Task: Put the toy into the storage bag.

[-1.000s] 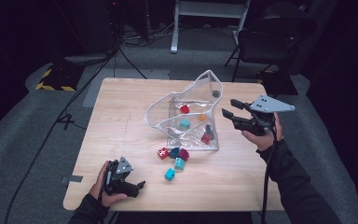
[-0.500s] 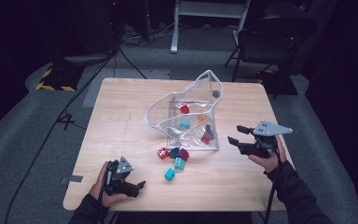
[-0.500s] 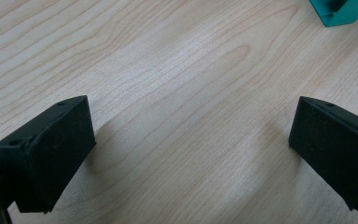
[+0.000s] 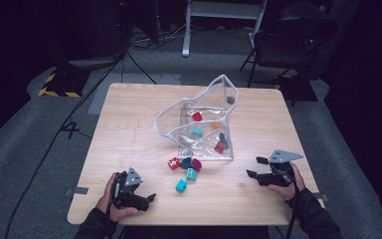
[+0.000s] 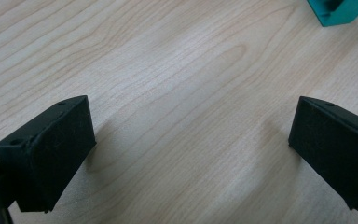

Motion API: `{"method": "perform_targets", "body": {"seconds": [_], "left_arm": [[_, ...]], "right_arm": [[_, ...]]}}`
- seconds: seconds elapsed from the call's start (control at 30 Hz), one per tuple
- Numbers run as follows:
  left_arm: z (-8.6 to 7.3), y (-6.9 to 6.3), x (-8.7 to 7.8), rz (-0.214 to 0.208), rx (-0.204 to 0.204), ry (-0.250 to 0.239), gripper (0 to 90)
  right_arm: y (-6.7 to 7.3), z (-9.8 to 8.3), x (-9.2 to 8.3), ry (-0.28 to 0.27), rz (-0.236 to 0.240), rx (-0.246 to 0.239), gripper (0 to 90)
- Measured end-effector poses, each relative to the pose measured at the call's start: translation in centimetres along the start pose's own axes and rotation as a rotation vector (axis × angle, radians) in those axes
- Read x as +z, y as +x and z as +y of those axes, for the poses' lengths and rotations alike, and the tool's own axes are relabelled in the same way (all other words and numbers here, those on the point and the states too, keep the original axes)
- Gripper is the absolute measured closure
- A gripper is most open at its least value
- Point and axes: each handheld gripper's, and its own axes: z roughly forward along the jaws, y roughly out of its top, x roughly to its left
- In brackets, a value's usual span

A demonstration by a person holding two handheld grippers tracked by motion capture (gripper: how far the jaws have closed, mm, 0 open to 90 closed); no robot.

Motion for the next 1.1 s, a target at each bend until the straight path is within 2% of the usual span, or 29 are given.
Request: {"method": "perform_targets", "body": {"seconds": [0.1,0.13,0.17,0.27,0.33,0.37,0.4,0.53,0.73,0.77,0.87,0.9,1.1], "left_arm": [[0.1,-0.1,0.0,0.007,-0.006,0.012,0.5],[0.1,-0.1,-0.1,0.008,-0.008,0.014,0.7],[0.2,-0.2,-0.1,0.009,0.004,0.019,0.7],[0.2,-0.3,-0.1,0.001,0.005,0.023,1.4],[0.3,-0.3,-0.3,-0.003,0.009,0.016,6.4],[0.3,-0.3,-0.5,-0.002,0.011,0.007,14.6],[0.3,-0.3,-0.5,-0.002,0.011,0.007,18.1],[0.6,-0.7,-0.5,-0.026,0.034,0.016,16.9],[1.2,-1.4,-0.7,-0.033,0.052,0.001,16.5],[1.6,-1.9,-0.7,-0.039,0.069,-0.009,16.7],[2.0,-2.3,-0.7,-0.043,0.084,-0.007,17.1],[2.5,-2.7,-0.5,-0.051,0.100,-0.007,17.1],[3.4,-4.0,0.0,-0.098,0.125,-0.019,17.5]], "right_arm": [[-0.4,-0.7,0.4,0.015,0.003,0.028,27.6],[-0.7,-0.9,0.6,0.013,0.006,0.052,25.9],[-0.7,-0.9,0.6,0.013,0.006,0.052,25.9],[-0.9,-1.2,0.9,0.019,-0.016,0.065,25.0],[-1.0,-1.5,1.2,0.032,-0.016,0.072,24.7],[-1.1,-1.7,1.4,0.036,-0.008,0.083,24.5],[-1.0,-1.7,1.5,0.047,-0.015,0.077,24.2],[-0.6,-1.7,1.8,0.052,-0.042,0.049,21.3],[-0.5,-1.7,2.0,0.045,-0.051,0.052,19.2],[-0.5,-1.7,2.0,0.046,-0.050,0.053,19.1],[-0.5,-1.7,2.0,0.047,-0.049,0.052,19.1],[-0.5,-1.7,2.0,0.047,-0.049,0.052,19.1],[-0.5,-1.7,2.0,0.047,-0.048,0.051,19.0]]}}
